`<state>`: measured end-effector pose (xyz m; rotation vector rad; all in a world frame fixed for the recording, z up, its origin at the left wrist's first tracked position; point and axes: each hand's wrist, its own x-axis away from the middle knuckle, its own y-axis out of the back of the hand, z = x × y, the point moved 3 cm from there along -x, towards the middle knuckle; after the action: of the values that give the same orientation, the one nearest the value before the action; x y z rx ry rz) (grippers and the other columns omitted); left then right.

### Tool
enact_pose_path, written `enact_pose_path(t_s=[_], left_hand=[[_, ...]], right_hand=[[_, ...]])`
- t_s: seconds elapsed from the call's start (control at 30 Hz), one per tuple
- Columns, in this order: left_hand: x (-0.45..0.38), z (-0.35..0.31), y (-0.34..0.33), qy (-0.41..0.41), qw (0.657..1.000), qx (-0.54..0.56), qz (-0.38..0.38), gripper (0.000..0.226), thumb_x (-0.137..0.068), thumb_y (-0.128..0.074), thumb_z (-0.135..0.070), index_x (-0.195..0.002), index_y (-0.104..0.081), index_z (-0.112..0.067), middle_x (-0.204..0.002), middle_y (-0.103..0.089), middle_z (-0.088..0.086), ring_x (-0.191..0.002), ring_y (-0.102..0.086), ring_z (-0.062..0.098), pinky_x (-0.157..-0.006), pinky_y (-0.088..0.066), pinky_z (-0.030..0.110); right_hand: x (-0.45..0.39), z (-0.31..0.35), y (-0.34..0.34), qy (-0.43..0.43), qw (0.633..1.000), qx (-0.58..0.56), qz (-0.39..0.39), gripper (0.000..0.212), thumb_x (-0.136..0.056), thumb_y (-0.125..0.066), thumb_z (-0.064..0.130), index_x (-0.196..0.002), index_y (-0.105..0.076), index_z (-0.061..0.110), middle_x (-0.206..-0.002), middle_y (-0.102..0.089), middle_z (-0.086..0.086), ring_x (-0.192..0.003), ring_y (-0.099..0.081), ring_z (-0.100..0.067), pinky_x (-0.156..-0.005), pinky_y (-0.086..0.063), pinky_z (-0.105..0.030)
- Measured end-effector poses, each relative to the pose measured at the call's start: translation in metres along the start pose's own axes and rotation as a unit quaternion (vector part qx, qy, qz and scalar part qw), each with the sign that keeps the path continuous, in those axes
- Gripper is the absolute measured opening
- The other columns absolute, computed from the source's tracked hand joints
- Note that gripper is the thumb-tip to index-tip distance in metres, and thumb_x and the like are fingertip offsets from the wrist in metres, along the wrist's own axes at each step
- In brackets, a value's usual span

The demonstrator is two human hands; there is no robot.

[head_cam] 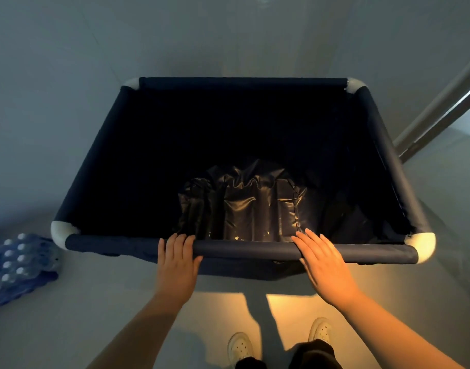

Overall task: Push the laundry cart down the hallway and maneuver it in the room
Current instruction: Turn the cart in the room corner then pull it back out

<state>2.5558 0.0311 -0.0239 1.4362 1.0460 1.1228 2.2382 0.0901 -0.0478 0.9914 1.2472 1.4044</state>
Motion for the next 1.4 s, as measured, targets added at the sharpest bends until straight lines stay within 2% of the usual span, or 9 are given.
enact_pose_path(t_s=[0.13, 0.47, 0.7, 0.87, 1.03, 1.17, 1.27, 1.4], left_hand=[[0.018, -0.024, -0.006, 0.025, 1.000, 0.003, 0.009, 0.071, -0.097, -0.001, -0.045, -0.120, -0.052, -0.002, -0.115, -0.059, 0.021, -0.114, -0.050, 0.040, -0.106, -0.028, 0.057], [0.059, -0.103, -0.024, 0.097, 0.995, 0.011, 0.031, 0.069, -0.096, -0.001, -0.046, -0.124, -0.048, -0.003, -0.118, -0.057, 0.023, -0.118, -0.046, 0.041, -0.110, -0.014, 0.052], [0.083, -0.171, -0.029, 0.143, 0.989, 0.028, 0.014, 0.072, -0.096, -0.001, -0.048, -0.124, -0.049, -0.002, -0.120, -0.057, 0.023, -0.120, -0.044, 0.040, -0.109, -0.017, 0.054], [0.095, -0.224, -0.027, 0.160, 0.986, 0.040, 0.005, 0.076, -0.096, 0.001, -0.047, -0.120, -0.054, -0.001, -0.117, -0.060, 0.021, -0.116, -0.050, 0.039, -0.104, -0.030, 0.058], [0.102, -0.272, -0.030, 0.148, 0.987, 0.050, 0.023, 0.074, -0.097, 0.000, -0.045, -0.120, -0.057, -0.003, -0.115, -0.062, 0.017, -0.113, -0.055, 0.036, -0.104, -0.033, 0.056], [0.099, -0.306, -0.032, 0.089, 0.995, 0.024, 0.036, 0.054, -0.091, -0.026, -0.038, -0.120, -0.059, -0.007, -0.117, -0.064, 0.013, -0.113, -0.057, 0.033, -0.102, -0.039, 0.054], [0.092, -0.328, -0.033, 0.061, 0.998, 0.007, 0.034, 0.050, -0.087, -0.034, -0.035, -0.121, -0.059, -0.008, -0.120, -0.063, 0.013, -0.115, -0.056, 0.033, -0.101, -0.039, 0.053], [0.078, -0.337, -0.035, 0.036, 0.999, -0.002, 0.030, 0.051, -0.088, -0.030, -0.035, -0.123, -0.057, -0.009, -0.121, -0.062, 0.013, -0.115, -0.056, 0.033, -0.102, -0.038, 0.052]], right_hand=[[0.014, -0.021, 0.011, 0.023, 1.000, -0.021, -0.004, 0.053, -0.090, -0.057, 0.019, -0.140, -0.039, 0.016, -0.141, -0.048, -0.005, -0.135, -0.035, -0.022, -0.113, -0.022, -0.038], [0.045, -0.086, 0.030, 0.101, 0.994, -0.038, -0.005, 0.053, -0.086, -0.064, 0.013, -0.136, -0.046, 0.011, -0.137, -0.051, -0.007, -0.131, -0.042, -0.024, -0.110, -0.031, -0.044], [0.065, -0.144, 0.036, 0.151, 0.987, -0.054, 0.000, 0.053, -0.087, -0.062, 0.013, -0.137, -0.044, 0.012, -0.138, -0.051, -0.005, -0.131, -0.042, -0.023, -0.110, -0.031, -0.043], [0.076, -0.191, 0.040, 0.177, 0.983, -0.056, 0.010, 0.054, -0.089, -0.059, 0.015, -0.139, -0.041, 0.015, -0.139, -0.049, -0.003, -0.132, -0.039, -0.020, -0.113, -0.024, -0.037], [0.084, -0.241, 0.050, 0.195, 0.979, -0.046, 0.026, 0.054, -0.090, -0.057, 0.018, -0.140, -0.038, 0.016, -0.140, -0.048, -0.002, -0.133, -0.038, -0.019, -0.113, -0.023, -0.037], [0.086, -0.279, 0.060, 0.205, 0.977, -0.040, 0.032, 0.052, -0.090, -0.057, 0.018, -0.139, -0.041, 0.015, -0.139, -0.049, -0.001, -0.133, -0.038, -0.018, -0.113, -0.022, -0.037], [0.088, -0.301, 0.068, 0.199, 0.979, -0.032, 0.036, 0.050, -0.091, -0.054, 0.018, -0.139, -0.041, 0.015, -0.139, -0.049, -0.002, -0.133, -0.039, -0.018, -0.113, -0.024, -0.038], [0.088, -0.313, 0.071, 0.173, 0.984, -0.036, 0.038, 0.050, -0.091, -0.056, 0.016, -0.139, -0.041, 0.014, -0.138, -0.050, -0.004, -0.132, -0.041, -0.021, -0.112, -0.024, -0.040]])
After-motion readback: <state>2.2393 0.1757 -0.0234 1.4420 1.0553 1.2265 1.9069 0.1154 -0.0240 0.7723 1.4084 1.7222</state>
